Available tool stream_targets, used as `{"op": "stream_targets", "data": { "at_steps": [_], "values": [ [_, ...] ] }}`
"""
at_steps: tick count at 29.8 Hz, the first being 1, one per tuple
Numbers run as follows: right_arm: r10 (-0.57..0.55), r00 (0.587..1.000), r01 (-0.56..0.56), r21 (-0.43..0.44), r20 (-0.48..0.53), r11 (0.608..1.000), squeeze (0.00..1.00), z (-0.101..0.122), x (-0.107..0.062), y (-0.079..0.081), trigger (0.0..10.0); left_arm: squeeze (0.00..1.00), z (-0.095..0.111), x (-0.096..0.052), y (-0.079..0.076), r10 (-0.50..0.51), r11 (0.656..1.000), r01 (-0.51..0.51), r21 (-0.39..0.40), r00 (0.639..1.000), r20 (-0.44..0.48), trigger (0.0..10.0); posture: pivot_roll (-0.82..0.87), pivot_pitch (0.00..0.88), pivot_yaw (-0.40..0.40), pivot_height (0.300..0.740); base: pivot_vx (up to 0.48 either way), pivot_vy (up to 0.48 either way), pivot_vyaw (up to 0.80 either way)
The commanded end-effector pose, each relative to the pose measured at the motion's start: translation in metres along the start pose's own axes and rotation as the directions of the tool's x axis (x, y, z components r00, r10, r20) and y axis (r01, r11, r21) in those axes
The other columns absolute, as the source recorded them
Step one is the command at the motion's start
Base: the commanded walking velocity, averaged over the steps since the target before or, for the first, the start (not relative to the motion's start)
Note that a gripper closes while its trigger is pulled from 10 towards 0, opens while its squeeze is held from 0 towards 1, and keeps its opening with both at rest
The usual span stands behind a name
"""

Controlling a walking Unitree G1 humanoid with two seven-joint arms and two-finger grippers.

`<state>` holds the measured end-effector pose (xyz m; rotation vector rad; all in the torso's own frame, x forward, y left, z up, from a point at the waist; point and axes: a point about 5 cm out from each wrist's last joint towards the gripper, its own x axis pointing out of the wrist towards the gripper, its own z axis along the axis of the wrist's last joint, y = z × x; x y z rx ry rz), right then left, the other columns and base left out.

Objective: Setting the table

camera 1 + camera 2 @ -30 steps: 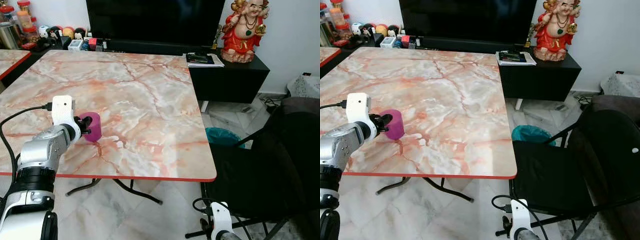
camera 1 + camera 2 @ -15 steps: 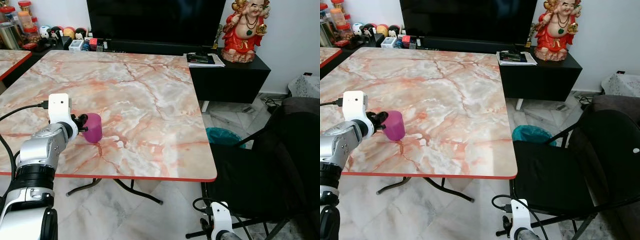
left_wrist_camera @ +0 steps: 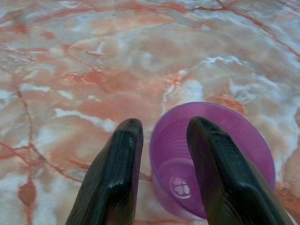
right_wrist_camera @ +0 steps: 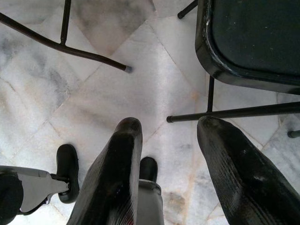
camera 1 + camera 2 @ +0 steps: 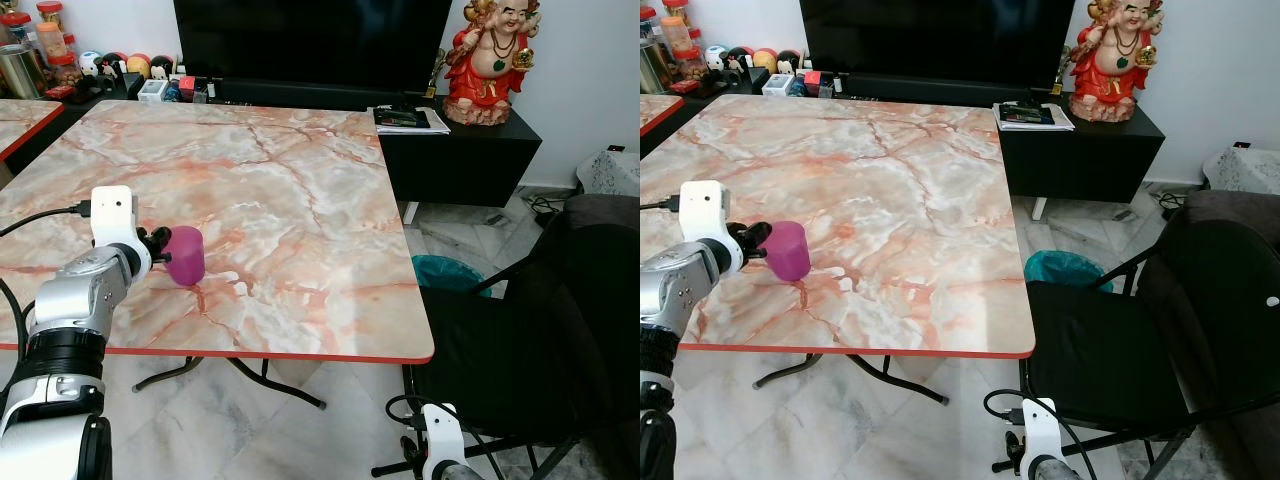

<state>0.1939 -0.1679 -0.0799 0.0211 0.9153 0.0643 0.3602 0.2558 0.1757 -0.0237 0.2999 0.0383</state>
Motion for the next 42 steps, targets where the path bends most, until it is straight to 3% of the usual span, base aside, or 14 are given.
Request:
{"op": "stream_targets", "data": {
  "at_steps": [1, 2, 5, 6, 7, 8, 22, 28, 29, 30, 31, 32, 42],
  "values": [
    [-0.015, 1.0, 0.015, 0.009, 0.005, 1.0, 0.0, 0.004, 0.0, -0.004, 10.0, 0.87, 0.0, 0.001, -0.004, -0.012, 1.0, 0.012, 0.029, 1.0, -0.012, 10.0, -0.01, 0.0, -0.064, 0.74, 0.0, 0.0, 0.0],
    [-0.015, 1.0, 0.015, 0.009, 0.005, 1.0, 0.0, 0.004, 0.0, -0.004, 10.0, 1.0, 0.0, 0.001, -0.005, -0.003, 0.999, 0.003, 0.038, 1.0, -0.012, 10.0, -0.01, 0.0, -0.063, 0.74, 0.0, 0.0, 0.0],
    [-0.015, 1.0, 0.015, 0.01, 0.004, 1.0, 0.0, 0.004, 0.0, -0.004, 10.0, 1.0, -0.001, 0.001, -0.004, -0.006, 0.998, 0.006, 0.055, 1.0, -0.014, 10.0, -0.01, 0.0, -0.064, 0.74, 0.0, 0.0, 0.0],
    [-0.015, 1.0, 0.015, 0.01, 0.004, 1.0, 0.0, 0.003, 0.0, -0.004, 10.0, 0.09, -0.001, 0.002, -0.004, -0.001, 0.999, 0.002, 0.051, 1.0, -0.016, 10.0, -0.01, 0.0, -0.064, 0.74, 0.0, 0.0, 0.0],
    [-0.015, 1.0, 0.015, 0.01, 0.004, 1.0, 0.0, 0.003, 0.0, -0.004, 10.0, 0.09, -0.001, 0.002, -0.004, -0.001, 0.999, 0.002, 0.051, 1.0, -0.016, 10.0, -0.01, 0.0, -0.064, 0.74, 0.0, 0.0, 0.0],
    [-0.015, 1.0, 0.015, 0.011, 0.003, 1.0, 0.0, 0.003, 0.0, -0.004, 10.0, 0.0, -0.001, 0.002, -0.004, 0.006, 0.999, -0.005, 0.05, 1.0, -0.018, 10.0, -0.01, 0.0, -0.065, 0.74, 0.0, 0.0, 0.0],
    [-0.012, 1.0, 0.012, 0.013, 0.003, 1.0, 0.0, 0.003, 0.0, -0.004, 10.0, 0.0, -0.001, 0.004, 0.001, 0.042, 0.999, -0.042, 0.006, 0.999, -0.014, 10.0, -0.01, 0.0, -0.064, 0.74, 0.0, 0.0, 0.0],
    [-0.01, 1.0, 0.009, 0.016, 0.003, 1.0, 0.0, 0.003, 0.0, -0.003, 10.0, 0.0, -0.014, 0.006, -0.003, 0.022, 1.0, -0.022, -0.005, 0.998, -0.056, 9.8, -0.01, 0.0, -0.061, 0.74, 0.0, 0.0, 0.0],
    [-0.01, 1.0, 0.01, 0.017, 0.003, 1.0, 0.0, 0.003, 0.0, -0.003, 10.0, 0.0, -0.015, 0.006, -0.003, 0.022, 1.0, -0.023, -0.008, 0.998, -0.056, 6.9, -0.01, 0.0, -0.062, 0.74, 0.0, 0.0, 0.0],
    [-0.01, 1.0, 0.01, 0.017, 0.003, 1.0, 0.0, 0.003, 0.0, -0.003, 10.0, 0.0, -0.015, 0.006, -0.003, 0.022, 1.0, -0.023, -0.008, 0.998, -0.056, 6.9, -0.01, 0.0, -0.062, 0.74, 0.0, 0.0, 0.0],
    [-0.01, 1.0, 0.01, 0.016, 0.003, 1.0, 0.0, 0.003, 0.0, -0.003, 10.0, 0.0, -0.014, 0.006, -0.003, 0.022, 1.0, -0.022, -0.01, 0.998, -0.055, 1.1, -0.01, 0.0, -0.062, 0.74, 0.0, 0.0, 0.0],
    [-0.011, 1.0, 0.011, 0.016, 0.002, 1.0, 0.0, 0.002, 0.0, -0.003, 10.0, 0.0, -0.014, 0.006, -0.003, 0.022, 1.0, -0.023, -0.009, 0.998, -0.053, 0.0, -0.01, 0.0, -0.062, 0.74, 0.0, 0.0, 0.0],
    [-0.012, 1.0, 0.012, 0.015, 0.001, 1.0, 0.0, 0.002, 0.0, -0.003, 10.0, 0.0, -0.013, 0.006, -0.002, 0.029, 1.0, -0.03, -0.011, 0.998, -0.048, 0.0, -0.01, 0.0, -0.064, 0.74, 0.0, 0.0, 0.0]
  ]
}}
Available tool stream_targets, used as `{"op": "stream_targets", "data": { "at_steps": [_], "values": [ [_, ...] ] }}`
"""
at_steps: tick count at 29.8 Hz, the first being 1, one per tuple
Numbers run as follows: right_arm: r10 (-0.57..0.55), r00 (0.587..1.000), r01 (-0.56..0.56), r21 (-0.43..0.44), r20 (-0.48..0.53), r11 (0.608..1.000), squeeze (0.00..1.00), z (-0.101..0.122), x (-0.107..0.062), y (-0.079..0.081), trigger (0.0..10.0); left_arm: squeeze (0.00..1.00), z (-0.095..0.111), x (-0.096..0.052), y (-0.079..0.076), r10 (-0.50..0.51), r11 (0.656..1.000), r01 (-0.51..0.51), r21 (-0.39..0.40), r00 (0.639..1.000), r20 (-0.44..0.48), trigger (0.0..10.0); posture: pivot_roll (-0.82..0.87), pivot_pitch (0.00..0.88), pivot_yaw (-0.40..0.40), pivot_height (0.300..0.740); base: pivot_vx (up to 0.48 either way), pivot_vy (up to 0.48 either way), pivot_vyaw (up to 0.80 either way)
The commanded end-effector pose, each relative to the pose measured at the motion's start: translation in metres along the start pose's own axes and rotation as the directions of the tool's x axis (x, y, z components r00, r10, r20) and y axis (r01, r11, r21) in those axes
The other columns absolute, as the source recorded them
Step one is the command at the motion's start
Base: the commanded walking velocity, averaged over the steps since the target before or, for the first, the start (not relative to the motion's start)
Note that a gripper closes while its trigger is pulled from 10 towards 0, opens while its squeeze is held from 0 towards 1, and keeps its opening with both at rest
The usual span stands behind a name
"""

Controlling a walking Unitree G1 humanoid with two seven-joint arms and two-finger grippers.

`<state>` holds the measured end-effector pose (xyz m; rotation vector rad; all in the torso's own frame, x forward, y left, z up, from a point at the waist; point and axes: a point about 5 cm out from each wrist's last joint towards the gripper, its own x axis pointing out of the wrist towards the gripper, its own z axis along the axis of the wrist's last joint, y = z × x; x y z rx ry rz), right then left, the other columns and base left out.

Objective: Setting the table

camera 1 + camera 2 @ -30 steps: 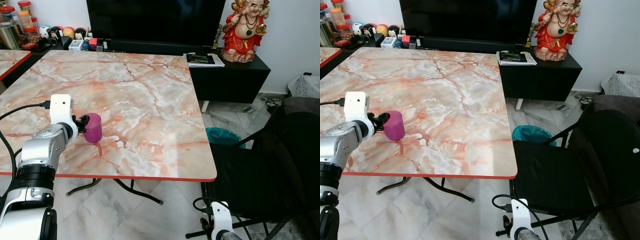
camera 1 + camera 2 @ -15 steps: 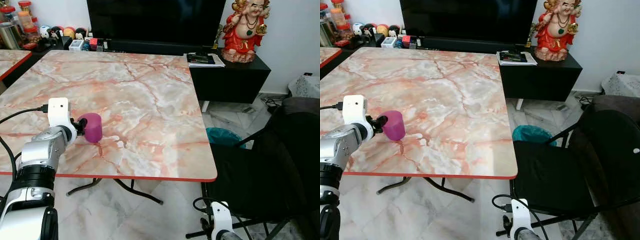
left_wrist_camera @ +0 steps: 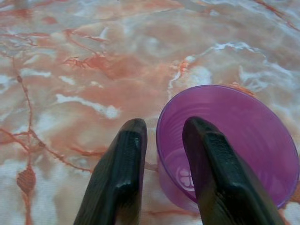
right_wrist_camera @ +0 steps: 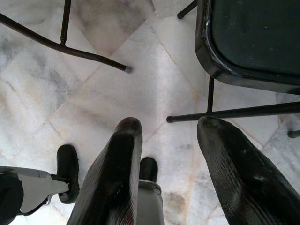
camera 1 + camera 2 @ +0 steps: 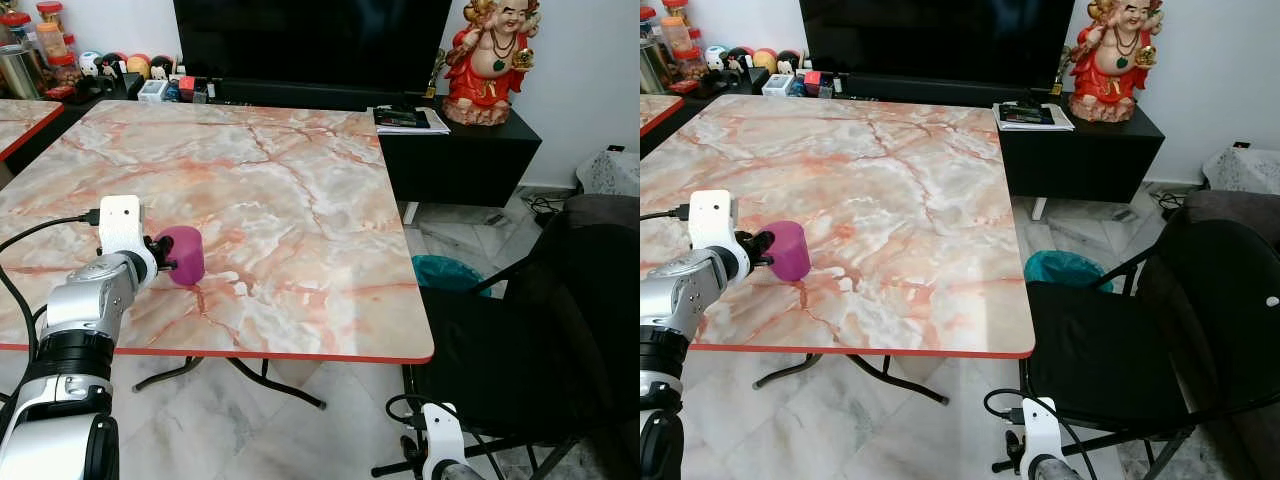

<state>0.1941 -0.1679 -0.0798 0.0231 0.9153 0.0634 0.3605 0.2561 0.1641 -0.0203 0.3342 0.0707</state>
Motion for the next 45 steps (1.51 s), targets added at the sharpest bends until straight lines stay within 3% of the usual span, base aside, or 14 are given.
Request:
{"op": "stream_targets", "data": {
  "at_steps": [1, 19, 21, 22, 23, 24, 25, 26, 30, 35, 45],
  "values": [
    [-0.011, 1.0, 0.011, 0.012, 0.001, 1.0, 0.0, 0.002, 0.0, -0.003, 10.0, 0.0, -0.002, 0.002, -0.003, -0.004, 1.0, 0.004, -0.009, 1.0, -0.015, 0.0, -0.01, 0.0, -0.064, 0.74, 0.0, 0.0, 0.0],
    [-0.008, 1.0, 0.008, 0.011, 0.0, 1.0, 0.0, 0.002, 0.0, -0.003, 10.0, 0.0, -0.002, 0.002, -0.005, 0.012, 1.0, -0.011, -0.028, 1.0, 0.019, 0.0, -0.01, 0.0, -0.065, 0.74, 0.0, 0.0, 0.0],
    [-0.009, 1.0, 0.009, 0.011, 0.001, 1.0, 0.0, 0.002, 0.0, -0.003, 10.0, 0.0, 0.016, -0.001, -0.007, 0.01, 0.997, 0.005, -0.079, 0.983, 0.183, 0.0, -0.01, 0.0, -0.065, 0.74, 0.0, 0.0, 0.0],
    [-0.009, 1.0, 0.009, 0.011, 0.001, 1.0, 0.0, 0.002, 0.0, -0.003, 10.0, 0.0, 0.016, -0.001, -0.007, 0.01, 0.997, 0.005, -0.079, 0.983, 0.183, 0.0, -0.01, 0.0, -0.065, 0.74, 0.0, 0.0, 0.0],
    [-0.009, 1.0, 0.009, 0.01, 0.002, 1.0, 0.0, 0.003, 0.0, -0.003, 10.0, 0.0, 0.03, -0.005, -0.007, 0.031, 0.993, 0.007, -0.122, 0.951, 0.308, 0.0, -0.01, 0.0, -0.068, 0.74, 0.0, 0.0, 0.0],
    [-0.009, 1.0, 0.009, 0.008, 0.002, 1.0, 0.0, 0.003, 0.0, -0.003, 10.0, 0.0, 0.039, -0.008, -0.006, 0.065, 0.986, 0.001, -0.166, 0.918, 0.391, 0.5, -0.01, 0.0, -0.07, 0.74, 0.0, 0.0, 0.0],
    [-0.009, 1.0, 0.009, 0.007, 0.002, 1.0, 0.0, 0.003, 0.0, -0.003, 10.0, 0.0, 0.042, -0.009, -0.007, 0.076, 0.982, 0.006, -0.191, 0.905, 0.42, 1.6, -0.01, 0.0, -0.071, 0.74, 0.0, 0.0, 0.0],
    [-0.008, 1.0, 0.008, 0.006, 0.003, 1.0, 0.0, 0.003, 0.0, -0.003, 10.0, 0.0, 0.045, -0.011, -0.008, 0.083, 0.975, 0.02, -0.22, 0.89, 0.448, 10.0, -0.01, 0.0, -0.072, 0.74, 0.0, 0.0, 0.0],
    [-0.004, 1.0, 0.004, 0.003, 0.004, 1.0, 0.0, 0.004, 0.001, -0.002, 10.0, 0.0, 0.045, -0.016, -0.018, 0.108, 0.972, 0.024, -0.236, 0.84, 0.532, 10.0, -0.01, 0.0, -0.072, 0.74, 0.0, 0.0, 0.0],
    [-0.005, 1.0, 0.005, 0.008, 0.011, 1.0, 0.0, 0.003, 0.0, -0.001, 10.0, 0.0, 0.03, -0.015, -0.029, 0.12, 0.985, -0.026, -0.171, 0.816, 0.566, 10.0, -0.01, 0.0, -0.069, 0.74, 0.0, 0.0, 0.0],
    [-0.022, 1.0, 0.022, 0.02, 0.003, 1.0, 0.0, -0.001, -0.001, -0.006, 10.0, 0.0, 0.036, -0.018, -0.037, 0.155, 0.983, -0.061, -0.172, 0.776, 0.611, 10.0, -0.01, 0.0, -0.069, 0.74, 0.0, 0.211, 0.0]
  ]
}}
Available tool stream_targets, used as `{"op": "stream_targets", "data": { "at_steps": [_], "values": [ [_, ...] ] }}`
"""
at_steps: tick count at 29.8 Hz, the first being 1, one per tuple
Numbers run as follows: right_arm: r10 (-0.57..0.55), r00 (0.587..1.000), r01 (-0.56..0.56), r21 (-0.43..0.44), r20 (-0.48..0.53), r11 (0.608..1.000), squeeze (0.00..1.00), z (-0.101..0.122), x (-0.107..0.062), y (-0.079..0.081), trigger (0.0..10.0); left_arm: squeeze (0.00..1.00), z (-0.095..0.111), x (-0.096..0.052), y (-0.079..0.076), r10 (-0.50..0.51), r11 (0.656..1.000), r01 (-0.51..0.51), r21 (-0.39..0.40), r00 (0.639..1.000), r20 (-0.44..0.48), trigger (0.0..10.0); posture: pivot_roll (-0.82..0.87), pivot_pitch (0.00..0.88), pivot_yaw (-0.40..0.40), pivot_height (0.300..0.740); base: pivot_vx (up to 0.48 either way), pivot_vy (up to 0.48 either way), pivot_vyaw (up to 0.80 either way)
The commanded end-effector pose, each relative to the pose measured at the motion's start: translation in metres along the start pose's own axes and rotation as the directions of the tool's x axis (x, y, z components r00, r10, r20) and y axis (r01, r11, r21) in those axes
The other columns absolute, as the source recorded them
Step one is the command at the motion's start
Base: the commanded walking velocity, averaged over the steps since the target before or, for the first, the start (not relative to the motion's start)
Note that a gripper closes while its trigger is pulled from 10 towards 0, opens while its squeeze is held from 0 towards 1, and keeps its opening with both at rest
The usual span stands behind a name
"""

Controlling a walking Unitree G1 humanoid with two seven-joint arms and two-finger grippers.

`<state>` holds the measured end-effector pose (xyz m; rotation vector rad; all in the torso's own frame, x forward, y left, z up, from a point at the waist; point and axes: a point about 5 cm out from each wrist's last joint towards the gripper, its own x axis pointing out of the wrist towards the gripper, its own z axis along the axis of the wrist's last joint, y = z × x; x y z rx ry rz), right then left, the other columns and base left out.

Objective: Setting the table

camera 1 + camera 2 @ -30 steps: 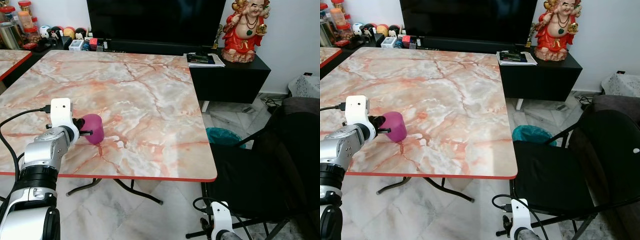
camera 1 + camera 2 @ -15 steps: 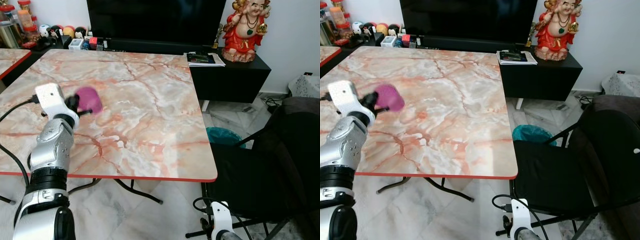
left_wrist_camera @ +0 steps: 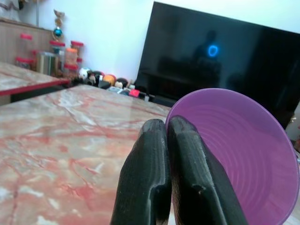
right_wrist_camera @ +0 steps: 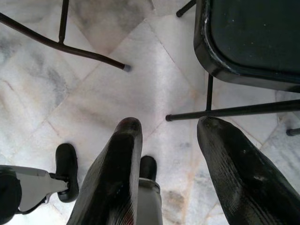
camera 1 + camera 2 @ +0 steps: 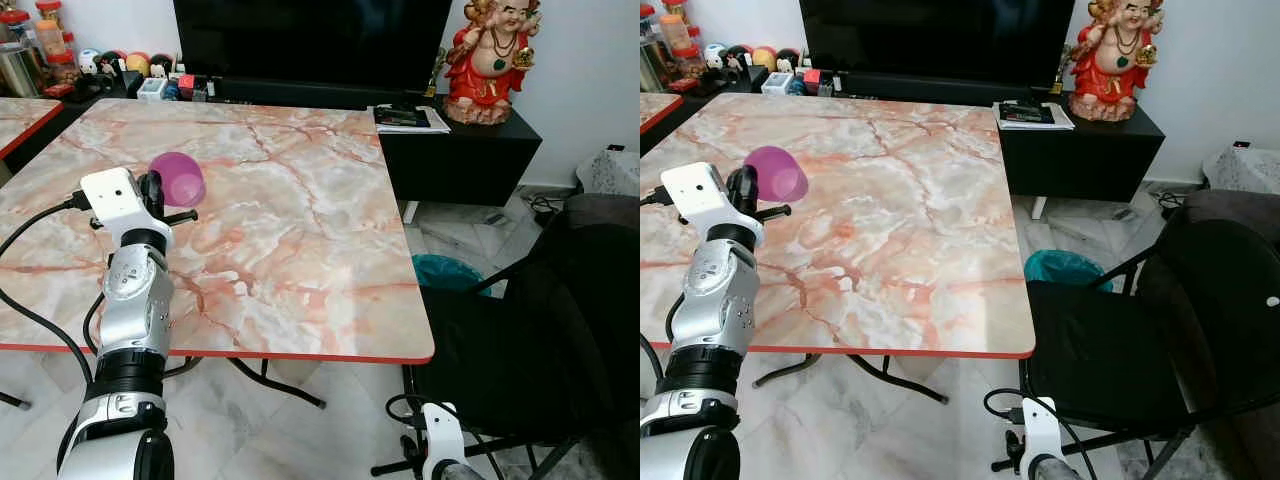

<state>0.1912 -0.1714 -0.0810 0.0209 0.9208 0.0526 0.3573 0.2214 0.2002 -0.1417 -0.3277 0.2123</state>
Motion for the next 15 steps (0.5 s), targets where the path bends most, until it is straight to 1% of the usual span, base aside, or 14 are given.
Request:
{"op": "stream_targets", "data": {
  "at_steps": [1, 6, 15],
  "values": [
    [-0.019, 1.0, 0.019, 0.023, 0.006, 1.0, 0.0, 0.001, 0.0, -0.003, 10.0, 0.0, 0.004, 0.003, -0.004, -0.007, 1.0, 0.006, 0.022, 1.0, 0.022, 10.0, -0.01, 0.0, -0.069, 0.74, 0.0, 0.48, 0.0],
    [-0.024, 1.0, 0.024, 0.023, 0.007, 0.999, 0.0, 0.003, 0.0, -0.005, 10.0, 0.0, 0.007, 0.004, -0.003, -0.004, 1.0, 0.003, 0.025, 1.0, 0.031, 10.0, -0.01, 0.0, -0.07, 0.74, 0.0, 0.48, 0.0],
    [-0.023, 1.0, 0.023, 0.012, 0.008, 1.0, 0.0, 0.004, 0.0, -0.005, 10.0, 0.0, 0.017, 0.009, 0.0, 0.02, 0.999, -0.022, 0.027, 0.998, 0.062, 10.0, 0.0, 0.0, -0.076, 0.74, 0.0, 0.48, 0.0]
  ]
}}
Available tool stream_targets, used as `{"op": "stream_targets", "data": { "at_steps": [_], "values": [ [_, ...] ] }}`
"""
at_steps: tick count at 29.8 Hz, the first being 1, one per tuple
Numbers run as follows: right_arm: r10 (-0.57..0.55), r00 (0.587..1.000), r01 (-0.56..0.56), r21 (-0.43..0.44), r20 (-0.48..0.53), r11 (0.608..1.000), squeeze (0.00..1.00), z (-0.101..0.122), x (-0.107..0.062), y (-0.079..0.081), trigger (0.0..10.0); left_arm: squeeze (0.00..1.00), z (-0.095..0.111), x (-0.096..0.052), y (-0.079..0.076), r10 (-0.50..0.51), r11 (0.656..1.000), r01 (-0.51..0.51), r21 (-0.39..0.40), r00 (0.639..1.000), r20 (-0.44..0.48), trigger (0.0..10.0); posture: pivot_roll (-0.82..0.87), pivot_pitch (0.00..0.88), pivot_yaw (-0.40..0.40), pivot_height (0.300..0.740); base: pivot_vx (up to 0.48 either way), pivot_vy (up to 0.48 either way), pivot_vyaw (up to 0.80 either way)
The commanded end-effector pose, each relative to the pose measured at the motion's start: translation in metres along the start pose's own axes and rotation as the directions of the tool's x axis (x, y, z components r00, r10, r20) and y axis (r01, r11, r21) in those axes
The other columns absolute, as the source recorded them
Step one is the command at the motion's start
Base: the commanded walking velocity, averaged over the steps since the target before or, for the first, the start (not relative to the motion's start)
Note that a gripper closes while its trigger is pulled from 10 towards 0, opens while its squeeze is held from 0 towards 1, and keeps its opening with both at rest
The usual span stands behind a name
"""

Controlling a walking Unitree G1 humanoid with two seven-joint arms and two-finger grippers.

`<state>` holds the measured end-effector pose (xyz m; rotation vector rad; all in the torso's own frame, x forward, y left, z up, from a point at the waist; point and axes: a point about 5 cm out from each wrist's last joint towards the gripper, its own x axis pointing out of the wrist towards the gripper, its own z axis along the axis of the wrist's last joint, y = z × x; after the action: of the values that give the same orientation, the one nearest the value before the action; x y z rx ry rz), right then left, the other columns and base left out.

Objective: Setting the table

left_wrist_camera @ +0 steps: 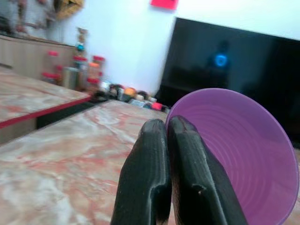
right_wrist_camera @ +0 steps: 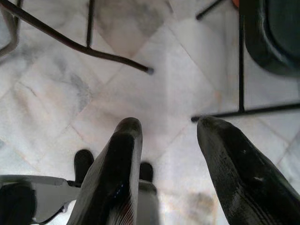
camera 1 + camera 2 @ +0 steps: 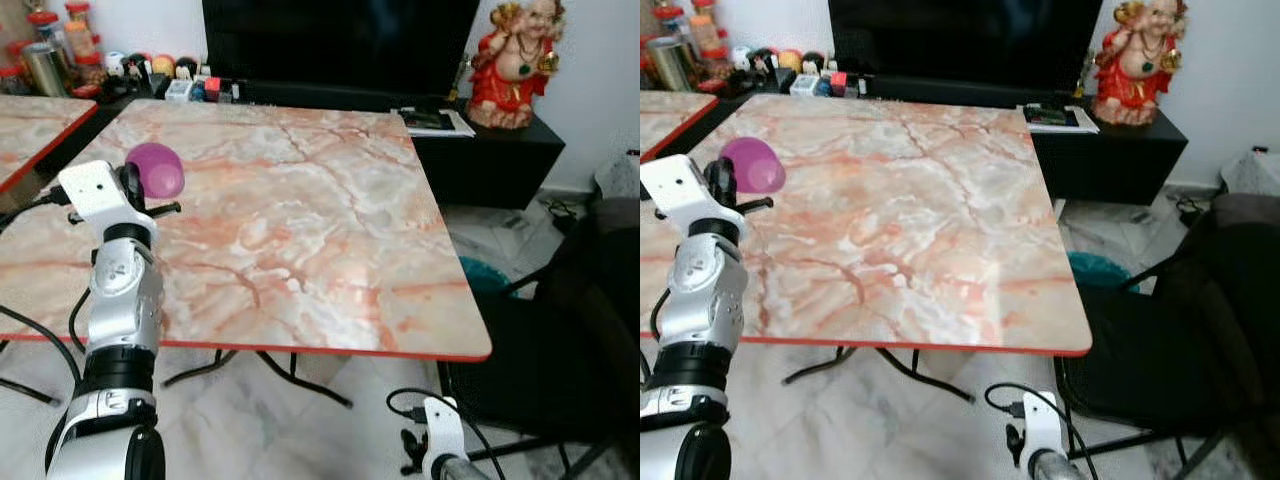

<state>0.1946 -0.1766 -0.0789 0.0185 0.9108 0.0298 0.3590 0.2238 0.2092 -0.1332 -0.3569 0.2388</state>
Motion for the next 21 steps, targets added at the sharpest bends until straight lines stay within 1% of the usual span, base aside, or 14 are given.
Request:
{"op": "stream_targets", "data": {
  "at_steps": [1, 9, 14, 16, 17, 21],
  "values": [
    [-0.001, 1.0, 0.001, 0.005, -0.003, 1.0, 0.0, 0.0, 0.0, 0.0, 10.0, 0.0, 0.009, 0.004, -0.001, -0.002, 1.0, 0.001, 0.018, 1.0, 0.03, 10.0, 0.0, 0.0, -0.076, 0.74, 0.0, 0.48, 0.0],
    [0.0, 1.0, 0.0, 0.0, -0.007, 1.0, 0.0, -0.003, -0.001, -0.001, 10.0, 0.0, 0.009, 0.004, -0.006, -0.014, 1.0, 0.014, 0.008, 0.999, 0.034, 10.0, -0.01, 0.0, -0.068, 0.74, 0.0, 0.48, 0.0],
    [-0.002, 1.0, 0.002, -0.002, -0.011, 1.0, 0.0, -0.006, -0.001, -0.002, 10.0, 0.0, 0.007, 0.002, 0.005, 0.012, 0.999, -0.013, 0.03, 1.0, 0.028, 10.0, -0.02, 0.0, -0.066, 0.74, 0.0, 0.48, 0.0],
    [-0.002, 1.0, 0.002, -0.003, -0.012, 1.0, 0.0, -0.006, -0.002, -0.002, 10.0, 0.0, 0.01, 0.002, 0.012, 0.032, 0.998, -0.034, 0.048, 0.999, 0.04, 10.0, -0.01, 0.0, -0.064, 0.74, 0.0, 0.48, 0.0],
    [-0.001, 1.0, 0.001, -0.005, -0.012, 1.0, 0.0, -0.006, -0.002, -0.002, 10.0, 0.0, 0.014, 0.003, 0.019, 0.048, 0.997, -0.052, 0.064, 0.997, 0.056, 10.0, -0.01, 0.0, -0.065, 0.74, 0.0, 0.48, 0.0],
    [0.006, 1.0, -0.006, -0.011, -0.008, 1.0, 0.0, -0.005, -0.001, 0.0, 10.0, 0.0, 0.02, 0.003, 0.026, 0.062, 0.994, -0.068, 0.088, 0.995, 0.073, 10.0, 0.0, 0.0, -0.066, 0.74, 0.0, 0.48, 0.0]
  ]
}}
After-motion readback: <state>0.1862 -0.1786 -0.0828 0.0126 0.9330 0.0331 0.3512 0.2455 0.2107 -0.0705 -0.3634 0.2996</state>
